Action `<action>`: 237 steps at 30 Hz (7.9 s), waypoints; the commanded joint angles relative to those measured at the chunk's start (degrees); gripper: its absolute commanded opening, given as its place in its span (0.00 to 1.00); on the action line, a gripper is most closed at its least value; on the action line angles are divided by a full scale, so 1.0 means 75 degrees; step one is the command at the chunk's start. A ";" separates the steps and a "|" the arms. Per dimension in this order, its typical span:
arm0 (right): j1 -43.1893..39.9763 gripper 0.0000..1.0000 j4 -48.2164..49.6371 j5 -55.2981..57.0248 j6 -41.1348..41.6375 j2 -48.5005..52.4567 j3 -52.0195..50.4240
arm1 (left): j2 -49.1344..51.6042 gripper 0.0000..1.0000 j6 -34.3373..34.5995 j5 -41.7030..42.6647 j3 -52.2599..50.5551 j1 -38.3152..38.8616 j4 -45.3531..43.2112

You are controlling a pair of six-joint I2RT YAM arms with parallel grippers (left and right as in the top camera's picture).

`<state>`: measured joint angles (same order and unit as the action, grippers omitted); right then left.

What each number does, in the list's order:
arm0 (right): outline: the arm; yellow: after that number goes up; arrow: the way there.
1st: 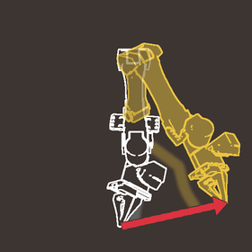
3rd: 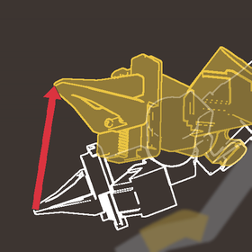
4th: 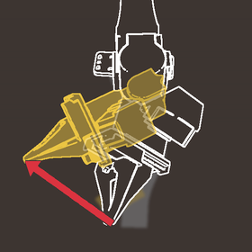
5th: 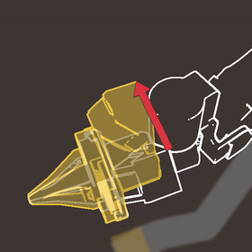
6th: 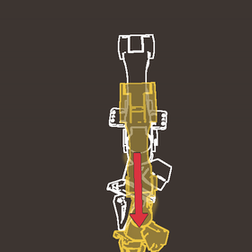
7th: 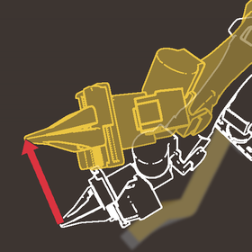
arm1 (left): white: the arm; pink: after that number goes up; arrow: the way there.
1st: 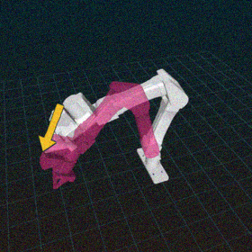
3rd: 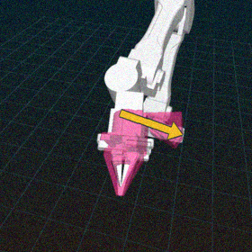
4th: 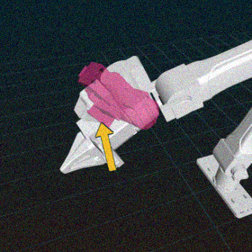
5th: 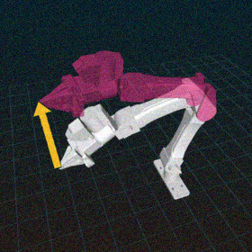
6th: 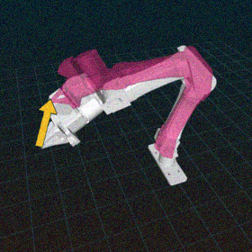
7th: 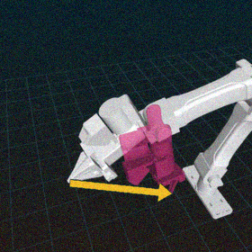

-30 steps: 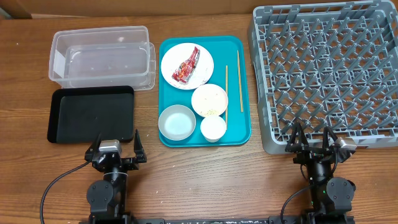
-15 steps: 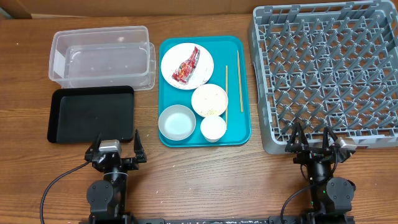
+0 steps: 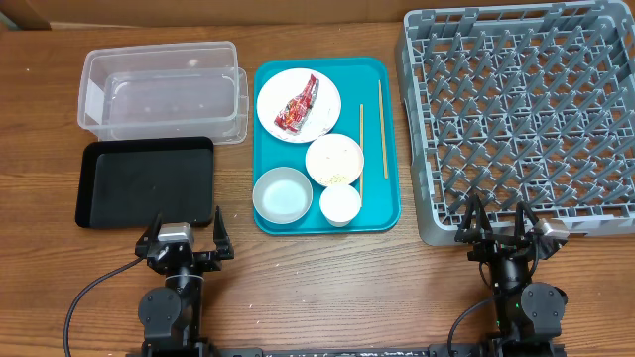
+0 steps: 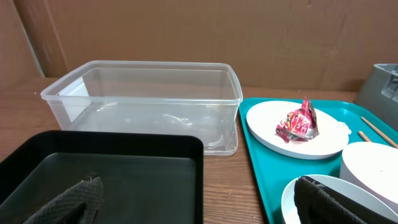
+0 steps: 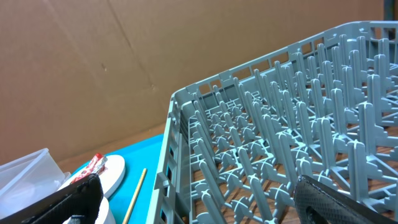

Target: Sort waste into correct bins and load items into the dishwasher

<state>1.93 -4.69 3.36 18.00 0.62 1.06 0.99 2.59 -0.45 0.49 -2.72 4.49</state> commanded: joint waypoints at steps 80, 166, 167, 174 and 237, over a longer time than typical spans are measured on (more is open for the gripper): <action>-0.0012 1.00 -0.6123 -0.2754 -0.1195 0.8568 1.0025 | 1.5379 1.00 -0.2226 0.2384 1.7518 0.1929 0.8207; -0.0012 1.00 -0.6537 -0.3144 -0.1183 0.9579 1.0019 | 1.8319 0.04 0.1335 -0.0766 2.0309 0.0705 1.0115; -0.0012 1.00 -0.6537 -0.3144 -0.1180 0.9579 1.0019 | 1.8363 0.04 0.1588 -0.0764 2.0219 0.0551 1.0101; -0.0012 1.00 -0.6540 -0.3147 -0.1177 0.9579 1.0019 | 1.8879 0.04 0.4368 -0.0769 1.9957 -0.0303 1.0016; -0.0012 1.00 -0.6653 -0.3147 -0.1180 0.9579 1.0019 | 1.3825 0.72 0.0248 0.1923 1.3948 0.3153 1.0669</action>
<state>1.96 -54.89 -20.53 8.99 72.71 74.46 104.42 2.13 14.52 111.81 17.67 87.74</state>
